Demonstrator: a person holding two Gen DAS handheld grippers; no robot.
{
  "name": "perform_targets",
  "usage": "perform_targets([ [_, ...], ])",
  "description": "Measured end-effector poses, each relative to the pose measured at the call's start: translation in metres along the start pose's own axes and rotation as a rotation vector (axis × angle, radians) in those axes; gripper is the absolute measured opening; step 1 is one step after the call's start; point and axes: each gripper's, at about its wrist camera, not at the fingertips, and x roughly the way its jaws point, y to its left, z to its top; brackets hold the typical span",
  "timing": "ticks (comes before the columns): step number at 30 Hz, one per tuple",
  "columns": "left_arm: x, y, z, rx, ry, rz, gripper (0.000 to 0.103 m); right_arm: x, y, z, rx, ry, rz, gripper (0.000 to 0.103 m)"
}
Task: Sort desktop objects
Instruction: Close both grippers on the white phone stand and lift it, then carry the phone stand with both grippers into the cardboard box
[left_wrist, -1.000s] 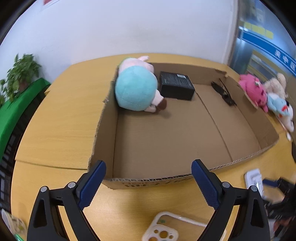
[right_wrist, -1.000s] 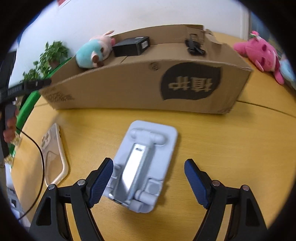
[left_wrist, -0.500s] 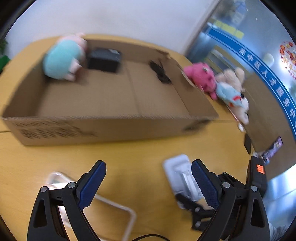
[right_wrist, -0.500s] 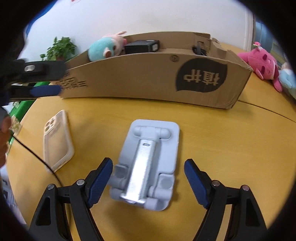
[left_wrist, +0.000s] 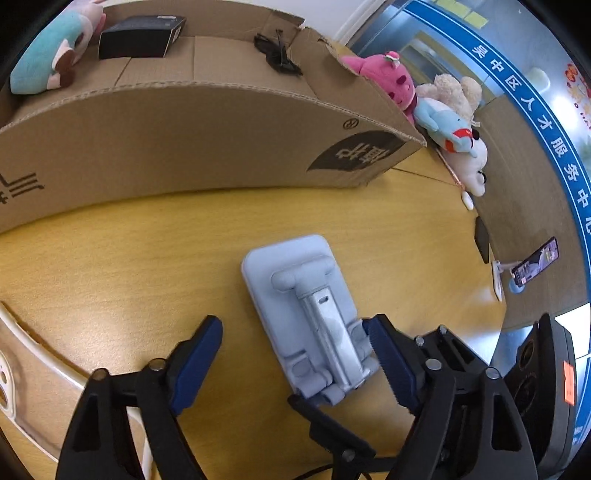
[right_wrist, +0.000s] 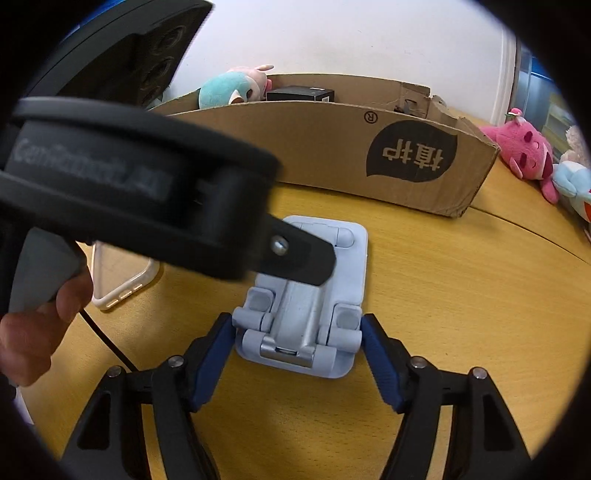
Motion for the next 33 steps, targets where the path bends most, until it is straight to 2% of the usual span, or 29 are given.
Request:
perform_targets([
  [2,0.002,-0.001,0.0,-0.008,0.004,-0.007,0.057,-0.001,0.001,-0.002,-0.006,-0.004,0.014,0.068],
  [4,0.004,-0.009,-0.002,0.019,-0.007,0.052,0.053,-0.005,0.006,-0.002,-0.026,-0.029,-0.003,0.068],
  [9,0.003,-0.015,-0.007,0.047,-0.019,0.105,0.052,-0.003,0.008,-0.002,-0.013,-0.02,0.004,0.068],
  [17,-0.014,-0.017,-0.007,0.038,-0.063,0.099,0.051,-0.016,0.013,0.008,-0.003,-0.049,0.014,0.068],
  [22,-0.049,-0.031,-0.002,0.065,-0.145,0.091,0.051,-0.045,0.021,0.022,-0.007,-0.121,0.01,0.068],
  [25,-0.077,-0.047,0.002,0.113,-0.22,0.114,0.051,-0.065,0.025,0.036,-0.022,-0.177,0.004,0.068],
  [29,-0.1,-0.06,0.024,0.158,-0.287,0.13,0.051,-0.082,0.025,0.059,-0.047,-0.253,-0.01,0.068],
  [33,-0.113,-0.058,0.06,0.165,-0.321,0.139,0.051,-0.079,0.021,0.09,-0.073,-0.289,-0.021,0.068],
])
